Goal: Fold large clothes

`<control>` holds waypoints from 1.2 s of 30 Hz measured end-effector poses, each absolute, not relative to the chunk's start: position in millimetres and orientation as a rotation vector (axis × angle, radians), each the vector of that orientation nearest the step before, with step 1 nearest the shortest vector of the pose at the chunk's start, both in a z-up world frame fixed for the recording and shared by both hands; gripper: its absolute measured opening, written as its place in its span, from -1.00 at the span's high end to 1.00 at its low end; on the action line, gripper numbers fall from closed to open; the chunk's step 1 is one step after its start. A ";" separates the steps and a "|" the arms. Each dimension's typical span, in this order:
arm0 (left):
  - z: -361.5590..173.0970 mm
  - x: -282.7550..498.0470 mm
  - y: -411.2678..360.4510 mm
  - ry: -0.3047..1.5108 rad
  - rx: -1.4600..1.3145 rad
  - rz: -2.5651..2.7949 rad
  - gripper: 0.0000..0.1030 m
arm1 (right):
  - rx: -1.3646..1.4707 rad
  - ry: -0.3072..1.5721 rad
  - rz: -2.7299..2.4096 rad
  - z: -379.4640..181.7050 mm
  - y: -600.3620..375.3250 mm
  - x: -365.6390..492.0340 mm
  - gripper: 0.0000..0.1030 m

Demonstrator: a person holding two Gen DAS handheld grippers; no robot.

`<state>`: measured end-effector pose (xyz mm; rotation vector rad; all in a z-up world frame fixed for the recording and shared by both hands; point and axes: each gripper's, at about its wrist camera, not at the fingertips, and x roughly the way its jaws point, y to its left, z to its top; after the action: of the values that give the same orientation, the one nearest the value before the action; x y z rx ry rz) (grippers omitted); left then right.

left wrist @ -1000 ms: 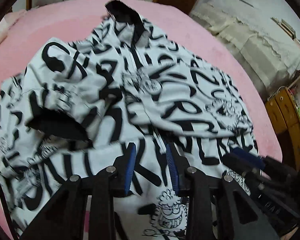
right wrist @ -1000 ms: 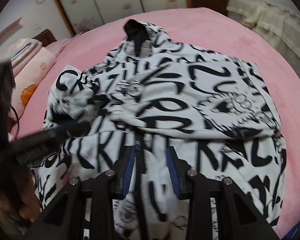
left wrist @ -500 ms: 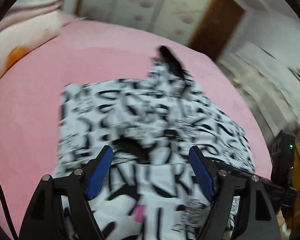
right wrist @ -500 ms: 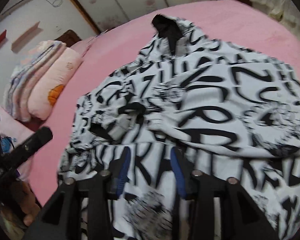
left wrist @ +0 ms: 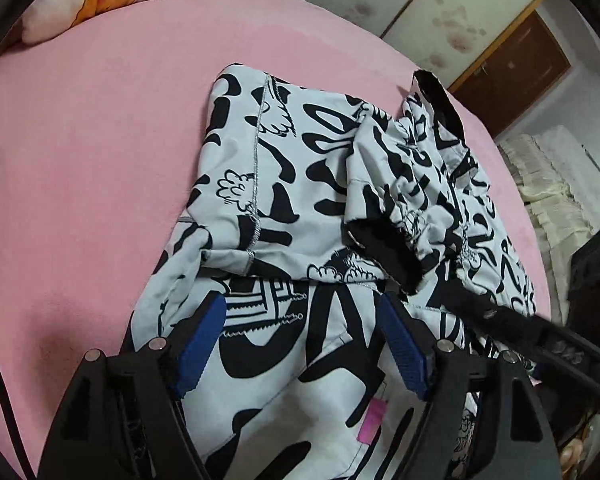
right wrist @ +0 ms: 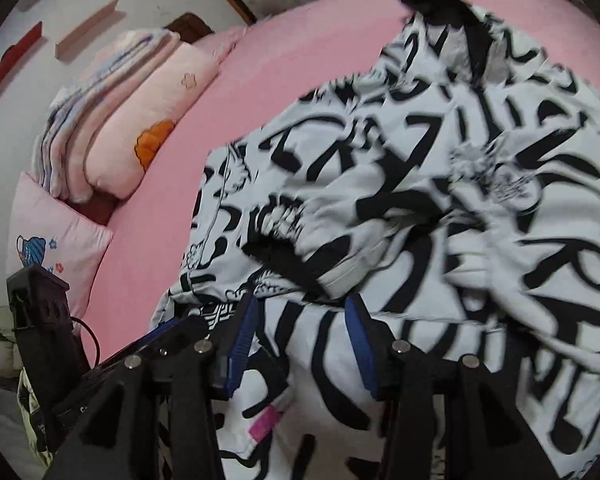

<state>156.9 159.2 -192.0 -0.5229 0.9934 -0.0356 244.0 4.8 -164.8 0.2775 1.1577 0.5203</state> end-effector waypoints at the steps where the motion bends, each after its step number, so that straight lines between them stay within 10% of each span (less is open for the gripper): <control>1: -192.9 157.1 160.4 0.993 -0.524 -0.036 -0.49 | 0.292 1.177 0.510 -171.7 6.5 245.9 0.11; 20: -205.0 161.8 166.1 1.001 -0.527 -0.034 -0.49 | -0.519 0.901 0.335 -185.9 85.4 237.1 0.13; 24: -204.2 161.8 165.8 1.008 -0.518 -0.033 -0.49 | -0.538 0.899 0.378 -188.7 84.9 246.3 0.56; 36: -206.2 162.8 162.5 1.017 -0.503 -0.033 -0.49 | 0.771 1.136 0.263 -140.7 -130.5 299.8 0.25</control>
<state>162.8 162.5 -206.2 -0.5030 1.0174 -0.0335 299.8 -130.5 -140.7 0.7706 1.1358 0.2634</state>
